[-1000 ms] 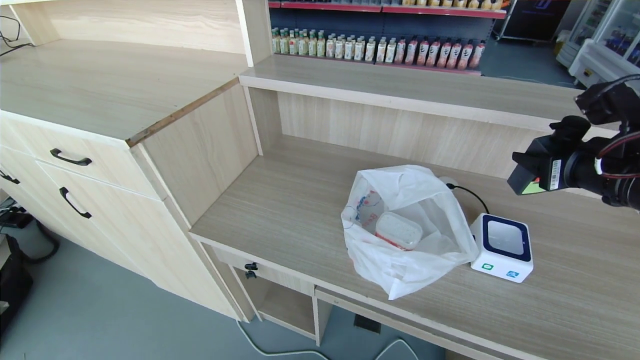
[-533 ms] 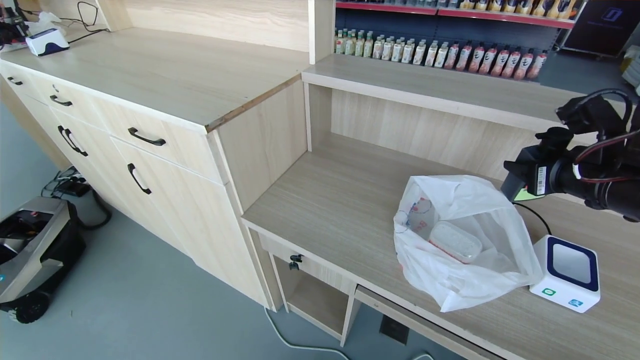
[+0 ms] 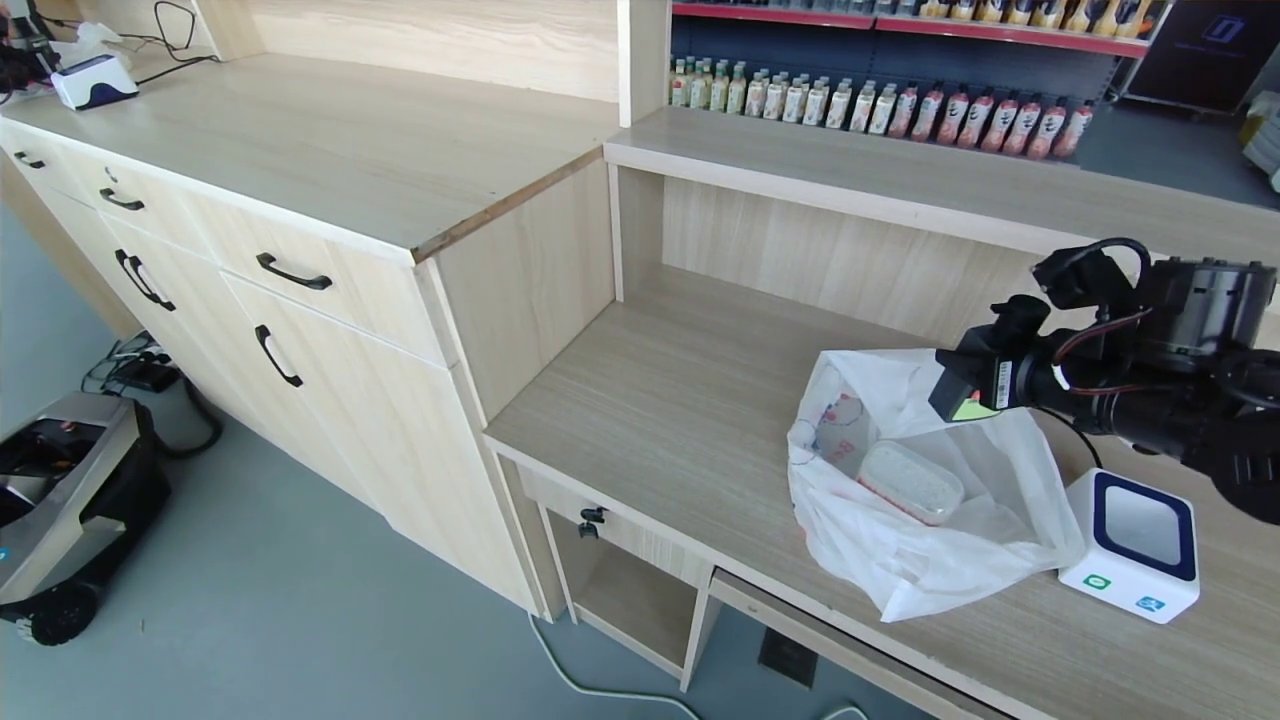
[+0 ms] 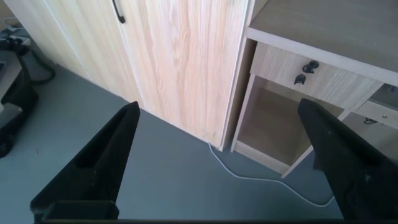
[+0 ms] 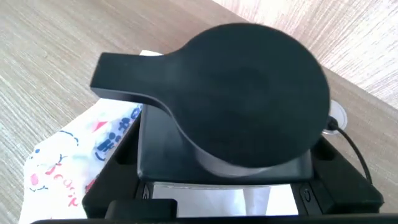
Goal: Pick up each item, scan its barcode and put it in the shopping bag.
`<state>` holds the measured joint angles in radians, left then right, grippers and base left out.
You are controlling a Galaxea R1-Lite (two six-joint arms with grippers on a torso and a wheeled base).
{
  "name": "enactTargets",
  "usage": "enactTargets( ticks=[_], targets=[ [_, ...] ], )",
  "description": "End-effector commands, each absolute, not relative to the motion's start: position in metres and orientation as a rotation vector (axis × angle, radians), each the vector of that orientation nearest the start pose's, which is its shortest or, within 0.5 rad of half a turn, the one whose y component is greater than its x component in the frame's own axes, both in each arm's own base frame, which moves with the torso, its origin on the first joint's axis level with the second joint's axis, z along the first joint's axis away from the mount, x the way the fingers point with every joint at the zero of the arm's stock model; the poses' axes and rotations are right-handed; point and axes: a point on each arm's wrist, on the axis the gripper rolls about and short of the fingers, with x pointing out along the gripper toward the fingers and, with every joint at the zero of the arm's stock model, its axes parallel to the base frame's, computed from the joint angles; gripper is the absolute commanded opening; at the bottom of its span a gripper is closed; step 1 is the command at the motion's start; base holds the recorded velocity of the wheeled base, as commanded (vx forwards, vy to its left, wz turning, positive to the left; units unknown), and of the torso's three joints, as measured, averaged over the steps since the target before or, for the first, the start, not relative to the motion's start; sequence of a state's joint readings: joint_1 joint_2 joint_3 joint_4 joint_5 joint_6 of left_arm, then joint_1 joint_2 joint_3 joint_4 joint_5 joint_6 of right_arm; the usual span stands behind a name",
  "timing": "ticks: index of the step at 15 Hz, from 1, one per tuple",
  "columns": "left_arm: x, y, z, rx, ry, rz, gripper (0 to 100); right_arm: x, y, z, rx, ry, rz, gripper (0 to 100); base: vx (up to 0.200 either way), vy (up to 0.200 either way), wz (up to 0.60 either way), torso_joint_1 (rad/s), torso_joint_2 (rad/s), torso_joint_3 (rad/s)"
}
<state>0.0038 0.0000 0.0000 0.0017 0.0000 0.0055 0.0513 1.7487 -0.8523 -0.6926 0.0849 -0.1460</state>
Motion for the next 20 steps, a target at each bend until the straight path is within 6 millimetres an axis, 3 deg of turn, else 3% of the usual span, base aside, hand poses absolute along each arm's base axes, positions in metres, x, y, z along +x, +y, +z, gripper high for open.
enactTargets(
  ticks=[1,14,20],
  targets=[
    [-0.023,0.0,0.075,0.005,0.002,0.005,100,0.324,0.019,0.165,-0.14,0.26,0.157,0,0.0,0.0,0.0,0.0,0.0,0.0],
    [-0.023,0.0,0.075,0.005,0.002,0.005,100,0.314,0.013,0.124,-0.121,0.378,0.147,0,0.0,0.0,0.0,0.0,0.0,0.0],
    [-0.023,0.0,0.075,0.005,0.002,0.005,100,0.314,0.013,0.117,-0.124,0.375,0.149,0,0.0,0.0,0.0,0.0,0.0,0.0]
  ],
)
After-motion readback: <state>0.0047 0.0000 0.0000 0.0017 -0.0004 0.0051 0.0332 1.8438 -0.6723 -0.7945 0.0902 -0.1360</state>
